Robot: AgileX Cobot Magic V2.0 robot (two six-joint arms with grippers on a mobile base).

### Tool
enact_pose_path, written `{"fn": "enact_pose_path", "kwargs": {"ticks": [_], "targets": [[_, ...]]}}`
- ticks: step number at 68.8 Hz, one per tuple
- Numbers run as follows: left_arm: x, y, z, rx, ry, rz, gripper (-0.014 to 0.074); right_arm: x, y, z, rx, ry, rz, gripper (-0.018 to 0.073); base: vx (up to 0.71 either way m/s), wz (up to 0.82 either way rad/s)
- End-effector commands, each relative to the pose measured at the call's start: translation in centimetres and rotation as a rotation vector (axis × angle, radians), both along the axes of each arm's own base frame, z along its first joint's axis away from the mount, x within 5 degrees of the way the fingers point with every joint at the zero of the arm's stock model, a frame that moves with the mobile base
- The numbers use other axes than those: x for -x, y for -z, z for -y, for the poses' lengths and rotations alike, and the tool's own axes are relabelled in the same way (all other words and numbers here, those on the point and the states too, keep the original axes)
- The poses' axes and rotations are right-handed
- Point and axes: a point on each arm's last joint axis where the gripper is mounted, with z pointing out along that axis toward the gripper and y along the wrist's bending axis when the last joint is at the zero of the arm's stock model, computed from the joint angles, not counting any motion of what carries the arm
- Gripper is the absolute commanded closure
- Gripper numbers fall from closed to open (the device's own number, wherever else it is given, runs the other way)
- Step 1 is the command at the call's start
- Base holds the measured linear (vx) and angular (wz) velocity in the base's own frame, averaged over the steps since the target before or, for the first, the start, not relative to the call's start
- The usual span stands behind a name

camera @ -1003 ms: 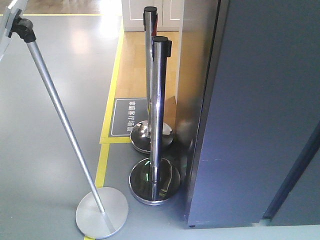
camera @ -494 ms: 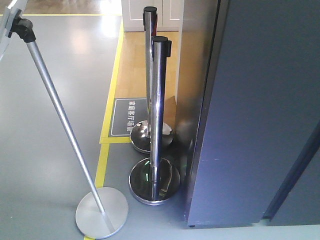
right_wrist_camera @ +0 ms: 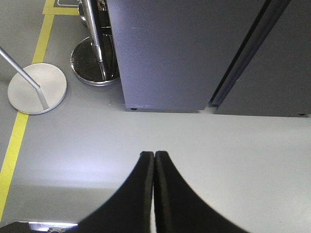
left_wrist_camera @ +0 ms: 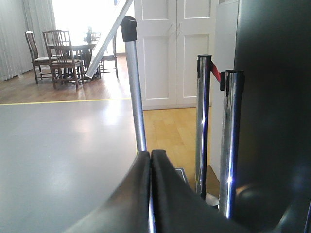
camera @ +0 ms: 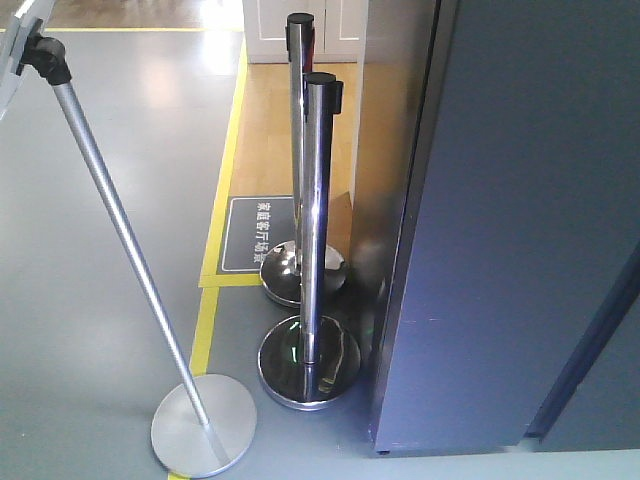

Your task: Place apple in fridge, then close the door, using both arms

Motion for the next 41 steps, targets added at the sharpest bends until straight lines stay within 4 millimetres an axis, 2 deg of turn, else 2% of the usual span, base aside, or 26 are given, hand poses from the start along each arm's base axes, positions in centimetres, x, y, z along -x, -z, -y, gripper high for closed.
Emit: {"fn": "enact_pose_path", "kwargs": {"ticks": [1, 41], "targets": [[0.28, -1.35, 0.0, 0.01, 0.0, 0.114, 0.0603, -0.4, -0.93, 0.03, 0.008, -0.002, 0.061, 0.0562, 0.0, 0.0], [0.28, -1.4, 0.0, 0.01, 0.0, 0.116, 0.0603, -0.4, -0.93, 0.03, 0.008, -0.002, 0.061, 0.0562, 0.0, 0.0]]}}
